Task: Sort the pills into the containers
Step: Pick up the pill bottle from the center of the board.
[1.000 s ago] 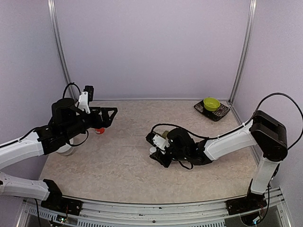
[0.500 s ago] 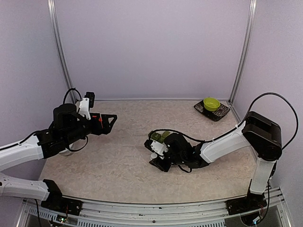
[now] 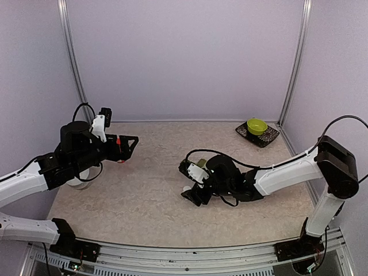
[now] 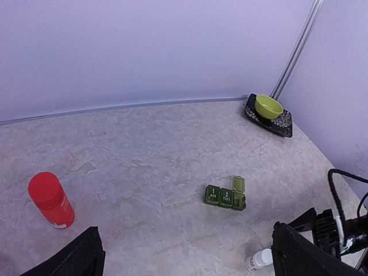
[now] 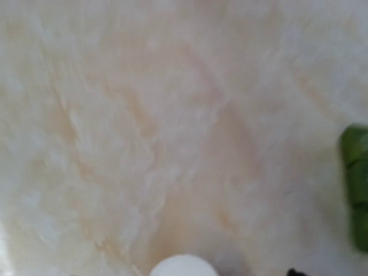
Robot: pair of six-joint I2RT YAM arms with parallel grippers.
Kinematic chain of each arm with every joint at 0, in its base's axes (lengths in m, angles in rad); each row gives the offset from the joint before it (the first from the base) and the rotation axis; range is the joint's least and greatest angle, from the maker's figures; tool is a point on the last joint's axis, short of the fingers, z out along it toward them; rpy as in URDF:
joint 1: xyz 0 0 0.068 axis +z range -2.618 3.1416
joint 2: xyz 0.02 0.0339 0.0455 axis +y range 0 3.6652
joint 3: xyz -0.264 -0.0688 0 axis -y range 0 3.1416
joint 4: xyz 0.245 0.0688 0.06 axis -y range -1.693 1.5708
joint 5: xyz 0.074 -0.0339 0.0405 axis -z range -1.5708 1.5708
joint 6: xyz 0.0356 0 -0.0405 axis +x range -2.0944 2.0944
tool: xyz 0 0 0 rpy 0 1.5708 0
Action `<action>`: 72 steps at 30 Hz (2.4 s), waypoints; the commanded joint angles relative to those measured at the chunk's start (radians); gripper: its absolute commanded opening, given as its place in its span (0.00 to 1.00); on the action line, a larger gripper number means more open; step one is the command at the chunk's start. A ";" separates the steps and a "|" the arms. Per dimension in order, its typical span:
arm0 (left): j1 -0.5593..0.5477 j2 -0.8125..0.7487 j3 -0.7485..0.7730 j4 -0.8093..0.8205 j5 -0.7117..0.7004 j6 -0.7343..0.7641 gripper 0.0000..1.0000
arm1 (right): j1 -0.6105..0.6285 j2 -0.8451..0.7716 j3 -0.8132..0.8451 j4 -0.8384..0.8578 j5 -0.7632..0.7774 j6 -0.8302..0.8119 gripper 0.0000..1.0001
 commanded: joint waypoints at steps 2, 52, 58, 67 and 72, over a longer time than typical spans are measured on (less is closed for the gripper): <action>0.000 -0.007 0.044 -0.047 0.037 0.024 0.99 | 0.014 -0.192 -0.054 -0.054 0.012 -0.015 0.91; -0.300 0.884 0.475 -0.215 0.165 0.087 0.69 | -0.047 -0.633 -0.248 -0.204 0.448 0.145 1.00; -0.300 0.905 0.482 -0.217 0.183 0.090 0.64 | -0.047 -0.625 -0.246 -0.205 0.457 0.143 1.00; -0.300 0.923 0.493 -0.222 0.196 0.095 0.53 | -0.049 -0.611 -0.243 -0.207 0.456 0.147 1.00; -0.300 0.935 0.501 -0.220 0.205 0.095 0.37 | -0.051 -0.609 -0.245 -0.207 0.453 0.153 1.00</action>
